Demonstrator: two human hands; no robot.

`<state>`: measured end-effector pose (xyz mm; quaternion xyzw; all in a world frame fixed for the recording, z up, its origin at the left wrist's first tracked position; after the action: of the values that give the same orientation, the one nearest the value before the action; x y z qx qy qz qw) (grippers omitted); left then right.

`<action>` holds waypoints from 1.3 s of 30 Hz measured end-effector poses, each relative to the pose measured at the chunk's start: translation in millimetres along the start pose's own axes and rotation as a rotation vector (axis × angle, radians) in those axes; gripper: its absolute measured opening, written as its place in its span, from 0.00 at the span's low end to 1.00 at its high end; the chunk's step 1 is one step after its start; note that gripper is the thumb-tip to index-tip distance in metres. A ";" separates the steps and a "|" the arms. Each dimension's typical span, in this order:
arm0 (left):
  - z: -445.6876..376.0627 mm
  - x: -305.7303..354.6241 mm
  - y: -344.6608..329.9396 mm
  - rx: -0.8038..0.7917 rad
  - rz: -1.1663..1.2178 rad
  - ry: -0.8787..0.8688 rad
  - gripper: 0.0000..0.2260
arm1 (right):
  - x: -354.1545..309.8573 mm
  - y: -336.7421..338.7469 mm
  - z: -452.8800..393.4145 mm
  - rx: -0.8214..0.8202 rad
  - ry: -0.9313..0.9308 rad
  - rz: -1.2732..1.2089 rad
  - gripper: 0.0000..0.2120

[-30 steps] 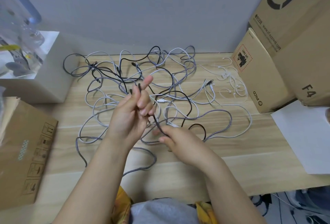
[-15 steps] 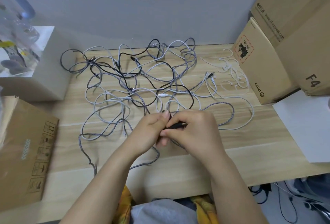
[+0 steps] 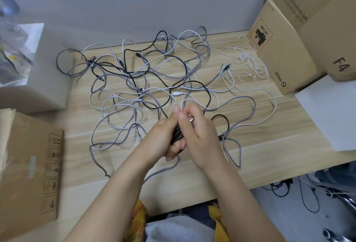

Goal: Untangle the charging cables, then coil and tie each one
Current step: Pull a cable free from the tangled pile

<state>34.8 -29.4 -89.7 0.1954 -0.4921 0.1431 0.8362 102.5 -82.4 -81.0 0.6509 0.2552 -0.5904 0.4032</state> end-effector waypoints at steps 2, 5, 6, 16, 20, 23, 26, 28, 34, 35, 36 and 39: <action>-3.9 -2.8 -1.5 0.107 -0.086 0.045 0.30 | -4.0 1.7 -2.7 0.102 0.052 0.196 0.17; -13.1 -5.1 2.6 0.296 -0.111 0.098 0.29 | -6.4 5.1 -9.9 0.170 0.091 0.318 0.25; -15.8 -3.5 3.6 0.365 -0.103 0.080 0.28 | -5.9 7.4 -12.3 0.182 0.096 0.334 0.25; -63.0 14.2 -34.5 0.235 0.146 0.043 0.20 | 38.3 63.0 -51.5 0.183 -0.148 -0.184 0.06; -82.0 17.5 -68.1 0.010 0.364 -0.051 0.19 | 58.7 94.5 -68.8 0.216 -0.205 -0.287 0.08; -94.7 19.8 -82.2 -0.033 0.364 -0.090 0.14 | 71.4 104.1 -83.8 0.152 -0.204 -0.250 0.07; -110.6 19.5 -84.2 0.076 0.345 -0.047 0.13 | 82.0 108.0 -110.5 0.013 -0.204 -0.197 0.06; -117.9 17.4 -83.8 0.154 0.303 -0.022 0.13 | 89.6 115.9 -135.3 -0.035 -0.188 -0.140 0.06; -126.8 4.4 -81.9 0.264 0.254 0.063 0.12 | 140.9 162.2 -221.8 0.061 -0.236 0.259 0.05; -127.5 3.4 -81.4 0.277 0.256 0.075 0.13 | 145.7 162.7 -231.4 0.047 -0.238 0.327 0.07; -128.3 2.1 -80.5 0.292 0.256 0.084 0.13 | 147.0 161.6 -239.8 0.041 -0.231 0.379 0.09; -130.6 -0.6 -76.3 0.324 0.281 0.104 0.14 | 145.7 162.9 -255.9 0.115 -0.258 0.409 0.11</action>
<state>167.6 -35.8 -161.8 0.2490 -0.4413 0.3452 0.7900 403.3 19.3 -192.3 0.6303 0.0306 -0.5883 0.5057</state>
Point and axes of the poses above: each hand's wrist, its own z-axis away from the middle knuckle, its own y-axis out of the back of the hand, x = y × z, the point moved 6 cm from there along -z, towards the middle knuckle, and after that the axes turned 11 degrees about -z, right-handed, at the moved point
